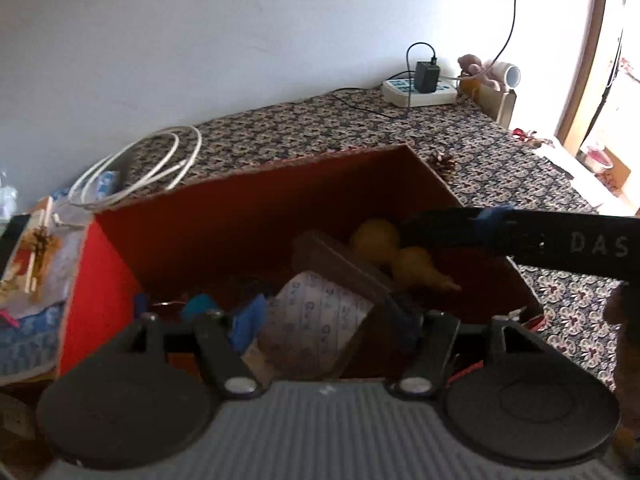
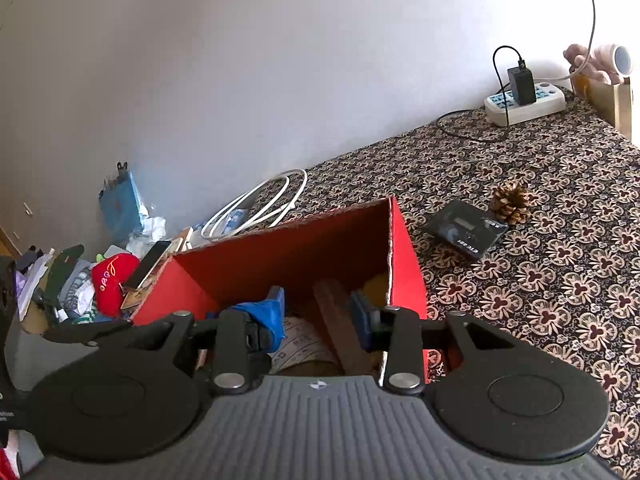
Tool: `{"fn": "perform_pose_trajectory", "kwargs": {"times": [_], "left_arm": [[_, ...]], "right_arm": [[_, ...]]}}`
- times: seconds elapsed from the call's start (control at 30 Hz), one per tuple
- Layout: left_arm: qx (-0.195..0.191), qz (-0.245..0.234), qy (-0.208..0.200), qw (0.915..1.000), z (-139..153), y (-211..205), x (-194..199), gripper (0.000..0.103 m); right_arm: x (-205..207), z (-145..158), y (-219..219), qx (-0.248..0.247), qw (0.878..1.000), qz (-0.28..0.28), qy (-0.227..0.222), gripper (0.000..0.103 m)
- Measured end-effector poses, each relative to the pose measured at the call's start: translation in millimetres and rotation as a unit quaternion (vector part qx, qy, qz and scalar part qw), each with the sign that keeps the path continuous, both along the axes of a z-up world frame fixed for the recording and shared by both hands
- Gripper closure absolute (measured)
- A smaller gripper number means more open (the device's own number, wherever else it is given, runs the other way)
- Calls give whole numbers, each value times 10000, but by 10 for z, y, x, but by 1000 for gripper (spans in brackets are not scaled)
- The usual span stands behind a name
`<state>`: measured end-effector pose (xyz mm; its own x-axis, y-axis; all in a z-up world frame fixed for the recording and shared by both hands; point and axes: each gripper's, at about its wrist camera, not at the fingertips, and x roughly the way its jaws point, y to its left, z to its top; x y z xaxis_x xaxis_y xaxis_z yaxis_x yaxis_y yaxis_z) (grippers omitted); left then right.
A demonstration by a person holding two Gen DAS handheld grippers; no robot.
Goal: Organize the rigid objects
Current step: 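Lower the gourd into the red box and open the right gripper, then withdraw the right gripper from the box toward the pine cone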
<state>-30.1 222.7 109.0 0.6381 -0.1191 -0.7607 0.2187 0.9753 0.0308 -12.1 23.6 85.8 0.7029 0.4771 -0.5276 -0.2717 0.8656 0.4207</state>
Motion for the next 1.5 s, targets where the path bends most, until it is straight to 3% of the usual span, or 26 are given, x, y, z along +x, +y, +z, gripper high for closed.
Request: {"fn": "perform_pose_trajectory", "kwargs": {"times": [0.73,0.93,1.23,1.5], "left_arm": [[597,215,19,9980,65,-293,-138,34],[675,395,-123,9969,145,-407,-185,34],[678,663,-205,9953,265,-778,-196,34],[629,511,-374,9960,388,-1375,-155,34]], "right_arm": [[-262,75,-222,-11,9998,57,-174,83],[-268,127,-345,12,9990,347,-278,83],[-129,102,-805,51,9979,627,-137,83],[46,-28,-1368,187,9979,606,127,83]]}}
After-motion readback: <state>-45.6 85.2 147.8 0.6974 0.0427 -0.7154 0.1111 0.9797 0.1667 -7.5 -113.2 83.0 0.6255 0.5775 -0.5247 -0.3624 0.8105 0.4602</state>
